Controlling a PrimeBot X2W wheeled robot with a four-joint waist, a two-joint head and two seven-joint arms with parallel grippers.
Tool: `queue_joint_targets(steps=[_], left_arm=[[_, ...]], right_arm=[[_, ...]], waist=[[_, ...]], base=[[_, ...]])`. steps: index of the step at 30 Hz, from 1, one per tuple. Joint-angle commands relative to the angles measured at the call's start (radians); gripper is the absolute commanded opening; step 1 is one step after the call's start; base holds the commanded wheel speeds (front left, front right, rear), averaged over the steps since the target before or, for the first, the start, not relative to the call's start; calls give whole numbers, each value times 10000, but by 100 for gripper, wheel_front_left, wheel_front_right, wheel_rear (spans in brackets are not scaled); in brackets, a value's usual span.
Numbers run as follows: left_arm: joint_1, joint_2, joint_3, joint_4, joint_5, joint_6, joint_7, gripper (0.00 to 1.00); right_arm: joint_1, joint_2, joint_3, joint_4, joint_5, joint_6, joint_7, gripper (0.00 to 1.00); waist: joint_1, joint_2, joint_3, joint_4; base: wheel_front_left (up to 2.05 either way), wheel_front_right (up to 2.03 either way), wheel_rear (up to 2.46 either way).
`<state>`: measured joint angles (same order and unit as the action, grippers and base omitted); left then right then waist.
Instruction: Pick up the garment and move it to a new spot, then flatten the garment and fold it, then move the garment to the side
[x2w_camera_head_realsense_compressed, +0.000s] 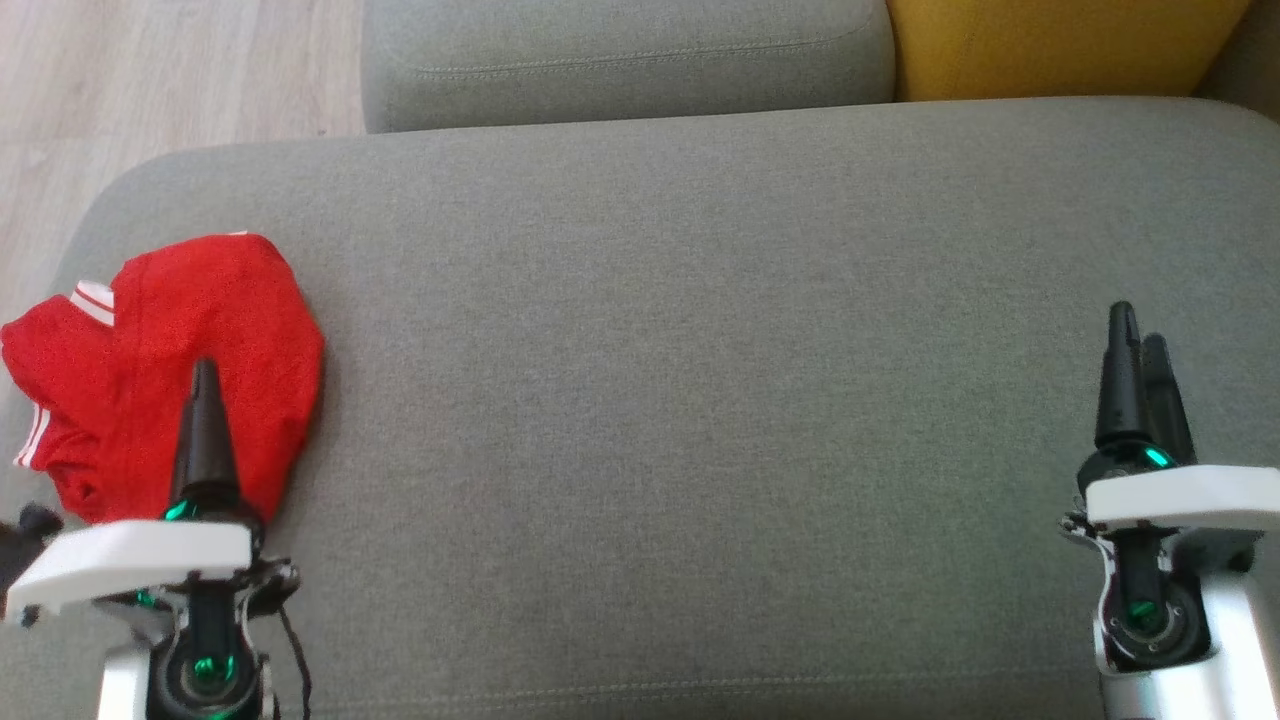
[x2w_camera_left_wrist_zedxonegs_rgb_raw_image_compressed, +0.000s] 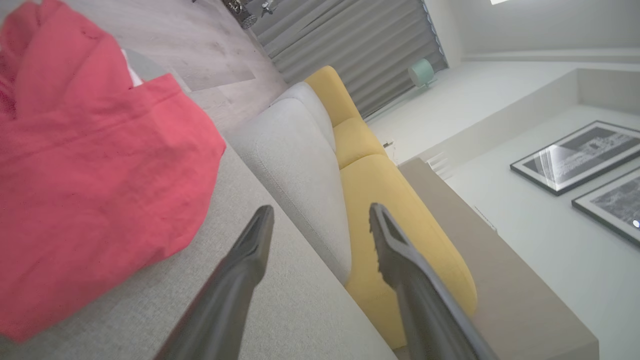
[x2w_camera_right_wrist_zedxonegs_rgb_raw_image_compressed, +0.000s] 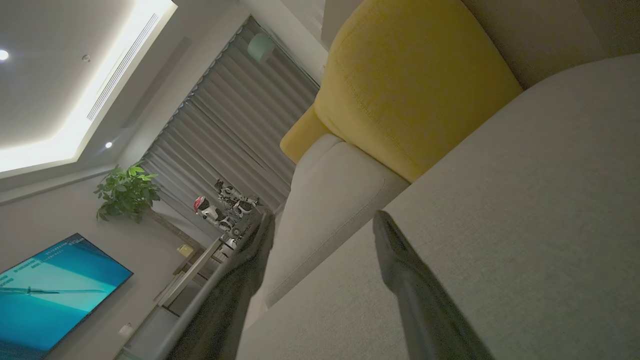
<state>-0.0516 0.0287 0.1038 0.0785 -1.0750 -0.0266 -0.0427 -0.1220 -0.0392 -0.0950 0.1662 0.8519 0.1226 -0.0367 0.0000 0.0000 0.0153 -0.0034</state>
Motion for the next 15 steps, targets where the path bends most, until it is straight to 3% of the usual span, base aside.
queue_joint_targets(steps=[1, 15], left_arm=[[-589, 135, 25, -644, 531, 44, -110, 100], [-630, 204, -957, -1343, 3444, 268, -518, 100]], right_arm=[[-621, -79, 179, -510, -541, 35, -150, 100], [-855, -225, 814, -926, -3075, 44, -562, 100]], waist=[[0, 0, 10, -2], [0, 0, 35, -20]], base=[[0, 0, 0], [0, 0, 0]])
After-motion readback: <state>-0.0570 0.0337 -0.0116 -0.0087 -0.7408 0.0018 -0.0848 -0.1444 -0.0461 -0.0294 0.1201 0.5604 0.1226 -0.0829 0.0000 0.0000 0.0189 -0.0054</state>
